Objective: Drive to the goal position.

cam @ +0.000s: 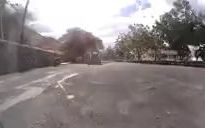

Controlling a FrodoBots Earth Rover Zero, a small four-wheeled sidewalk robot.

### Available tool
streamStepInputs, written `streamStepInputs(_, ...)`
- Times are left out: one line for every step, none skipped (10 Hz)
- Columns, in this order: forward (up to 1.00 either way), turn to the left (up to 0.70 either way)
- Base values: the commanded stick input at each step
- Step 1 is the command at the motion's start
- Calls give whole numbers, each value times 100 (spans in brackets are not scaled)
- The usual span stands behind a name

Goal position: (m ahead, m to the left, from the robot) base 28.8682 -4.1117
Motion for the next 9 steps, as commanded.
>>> streamStepInputs(70,0)
streamStepInputs(70,0)
streamStepInputs(70,0)
streamStepInputs(70,0)
streamStepInputs(70,0)
streamStepInputs(70,0)
streamStepInputs(70,0)
streamStepInputs(70,0)
streamStepInputs(70,0)
